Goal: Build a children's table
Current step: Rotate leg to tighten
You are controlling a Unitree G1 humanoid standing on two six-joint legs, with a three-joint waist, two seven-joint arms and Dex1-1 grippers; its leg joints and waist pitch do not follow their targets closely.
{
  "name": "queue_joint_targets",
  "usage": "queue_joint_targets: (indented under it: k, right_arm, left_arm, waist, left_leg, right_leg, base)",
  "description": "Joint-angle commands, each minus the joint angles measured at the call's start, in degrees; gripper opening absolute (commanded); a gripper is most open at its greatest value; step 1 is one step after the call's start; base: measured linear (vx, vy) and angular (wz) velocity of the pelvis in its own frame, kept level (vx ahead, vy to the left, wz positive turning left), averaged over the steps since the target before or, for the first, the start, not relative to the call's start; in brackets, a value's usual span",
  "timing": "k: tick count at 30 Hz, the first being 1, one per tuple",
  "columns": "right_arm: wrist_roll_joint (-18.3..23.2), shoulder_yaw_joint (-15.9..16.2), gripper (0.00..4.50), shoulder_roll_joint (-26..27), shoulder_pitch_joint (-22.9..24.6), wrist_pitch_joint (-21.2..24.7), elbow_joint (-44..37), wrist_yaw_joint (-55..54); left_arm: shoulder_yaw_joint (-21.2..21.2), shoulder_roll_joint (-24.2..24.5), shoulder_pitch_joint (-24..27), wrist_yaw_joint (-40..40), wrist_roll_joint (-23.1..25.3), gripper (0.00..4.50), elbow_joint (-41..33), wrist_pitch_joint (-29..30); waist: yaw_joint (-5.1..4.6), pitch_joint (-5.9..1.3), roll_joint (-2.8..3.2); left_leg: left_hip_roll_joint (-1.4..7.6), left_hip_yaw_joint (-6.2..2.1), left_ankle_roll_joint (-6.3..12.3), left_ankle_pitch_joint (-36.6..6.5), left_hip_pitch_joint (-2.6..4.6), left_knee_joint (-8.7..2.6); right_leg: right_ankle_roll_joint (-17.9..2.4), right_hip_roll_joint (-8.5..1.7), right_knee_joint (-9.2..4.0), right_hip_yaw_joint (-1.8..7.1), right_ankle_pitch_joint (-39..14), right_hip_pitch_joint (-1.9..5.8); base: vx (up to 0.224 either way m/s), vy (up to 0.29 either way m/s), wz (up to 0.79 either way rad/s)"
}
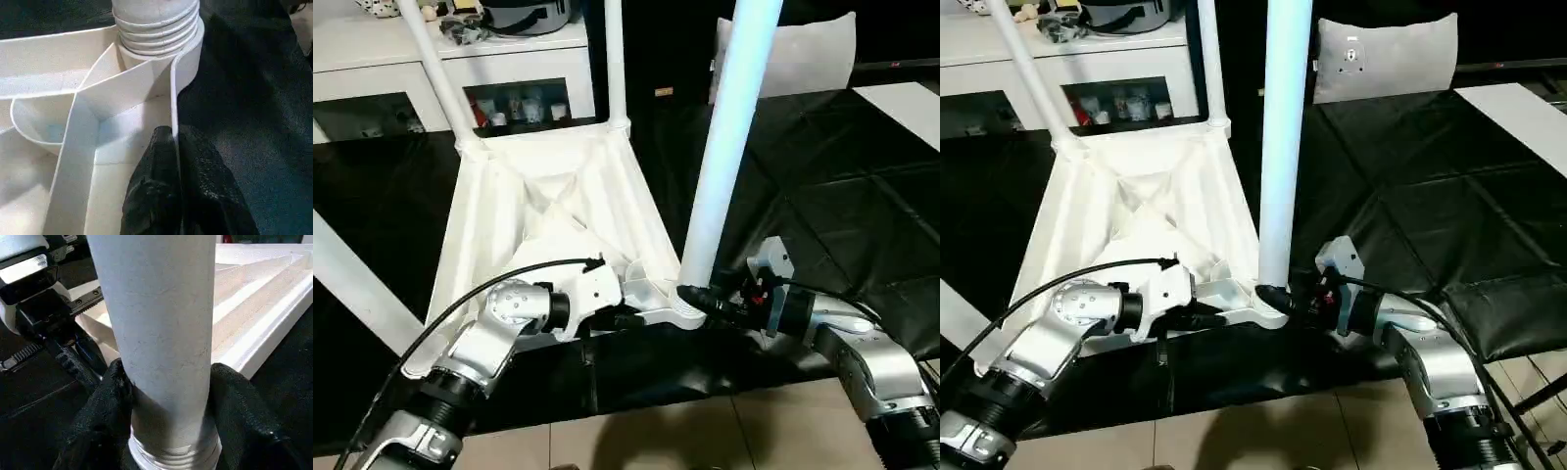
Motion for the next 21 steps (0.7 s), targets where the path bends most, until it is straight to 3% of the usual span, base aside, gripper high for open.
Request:
queue_joint_targets:
  k: [1,3,5,6,8,10,13,14,15,16,18,21]
  right_arm:
    - [-1.3,2.3,1.99,1.7,0.4,1.6,0.1,-2.8]
    - [-4.7,2.7,1.98,5.4,-0.7,1.8,2.2,-10.6]
    - [-6.6,2.1,1.97,9.8,-2.2,2.5,4.3,-18.4]
    - [-6.6,1.2,1.97,12.0,-3.1,3.3,5.4,-22.0]
    - [-6.7,0.3,1.96,13.8,-4.0,3.8,6.5,-25.2]
    - [-7.6,-1.3,1.96,16.1,-6.1,3.9,9.4,-30.7]
    - [-7.8,-2.0,1.96,18.1,-8.5,3.0,12.7,-32.9]
    - [-8.1,-1.9,2.31,18.3,-8.9,2.3,13.2,-33.1]
    - [-7.5,-2.4,2.65,19.0,-9.1,1.9,13.4,-32.5]
    - [-7.9,-2.6,2.68,19.1,-9.1,1.2,13.4,-32.5]
    - [-7.9,-2.6,2.89,19.1,-9.1,1.2,13.4,-32.5]
    - [-7.8,-3.8,3.13,16.6,-7.3,-1.0,11.4,-30.5]
  left_arm:
    - [0.0,-2.1,-0.9,3.6,-0.4,0.00,0.2,2.4]
    - [0.5,-4.5,-1.9,7.0,0.0,0.00,-0.3,6.2]
    - [0.2,-7.1,-3.1,10.5,1.1,0.00,-0.4,9.1]
    - [0.0,-8.6,-3.6,12.2,1.7,0.00,-0.2,10.3]
    - [-0.2,-10.0,-4.1,13.6,2.2,0.00,0.1,11.3]
    - [-0.1,-12.5,-4.9,16.5,2.8,0.00,1.2,12.4]
    - [0.1,-16.0,-6.4,21.4,4.0,0.00,3.5,12.5]
    - [0.1,-16.5,-6.7,22.1,4.2,0.00,4.0,12.2]
    - [-0.1,-16.8,-7.0,22.6,4.7,0.00,4.4,12.1]
    - [-0.4,-16.6,-7.3,22.8,5.3,0.00,4.8,11.7]
    - [-0.4,-16.6,-7.3,22.8,5.3,0.00,4.9,11.7]
    - [0.1,-14.7,-7.7,22.6,6.0,0.00,5.9,9.8]
  waist:
    - [-0.26,-3.21,-1.12]
    - [-0.67,-2.75,-1.15]
    - [-1.79,-2.07,-1.12]
    - [-2.80,-2.20,-1.14]
    - [-3.83,-2.37,-0.82]
    - [-5.00,-2.47,-0.63]
    - [-5.68,-2.45,-0.52]
    - [-5.83,-2.51,-0.21]
    - [-6.21,-2.48,-0.46]
    - [-6.41,-2.61,-0.37]
    - [-6.44,-2.74,-0.42]
    - [-5.71,-3.13,-0.45]
  left_leg:
    - [3.70,-1.57,5.29,-7.5,0.13,-3.85]
    - [3.46,-1.52,3.80,-10.1,0.57,-3.97]
    - [2.91,-1.81,1.84,-14.6,1.06,-3.89]
    - [2.71,-2.10,1.04,-16.6,1.34,-3.72]
    - [3.03,-2.53,1.32,-18.3,1.49,-3.96]
    - [3.20,-2.89,1.80,-19.6,1.10,-4.21]
    - [2.96,-2.93,1.67,-20.3,1.18,-4.03]
    - [3.03,-2.94,1.79,-20.3,1.16,-4.08]
    - [3.23,-3.16,1.98,-20.3,0.84,-4.27]
    - [3.32,-3.18,2.33,-19.8,0.80,-4.30]
    - [3.38,-3.15,2.65,-18.6,0.58,-4.32]
    - [3.81,-2.97,4.21,-14.0,0.31,-4.36]
  right_leg:
    - [-4.3,-4.45,-4.91,3.79,-22.1,3.14]
    - [-3.1,-4.37,-5.81,3.47,-27.3,2.77]
    - [-0.8,-4.31,-7.02,2.42,-34.6,2.66]
    - [0.7,-4.40,-7.51,2.00,-36.5,2.86]
    - [1.1,-4.38,-7.75,1.95,-34.6,2.94]
    - [0.3,-4.47,-7.53,1.83,-31.8,3.26]
    - [0.2,-4.58,-7.81,1.51,-32.4,3.36]
    - [0.0,-4.71,-7.78,1.49,-31.8,3.44]
    - [-0.2,-4.72,-7.72,1.42,-30.6,3.76]
    - [-0.8,-4.96,-7.55,1.67,-29.3,3.82]
    - [-1.5,-5.08,-7.26,1.99,-27.9,3.89]
    - [-4.0,-5.12,-6.19,2.77,-21.8,4.01]
  base:
    - [0.000,0.000,0.00]
    - [0.000,0.000,0.00]
    - [0.000,0.000,0.00]
    - [0.000,0.000,0.00]
    - [0.000,0.000,0.00]
    - [0.000,0.000,0.00]
    - [0.000,0.000,0.00]
    - [0.000,0.000,0.00]
    - [0.000,0.000,0.00]
    - [0.000,0.000,0.00]
    - [0.000,0.000,0.00]
    - [0.000,0.000,0.00]
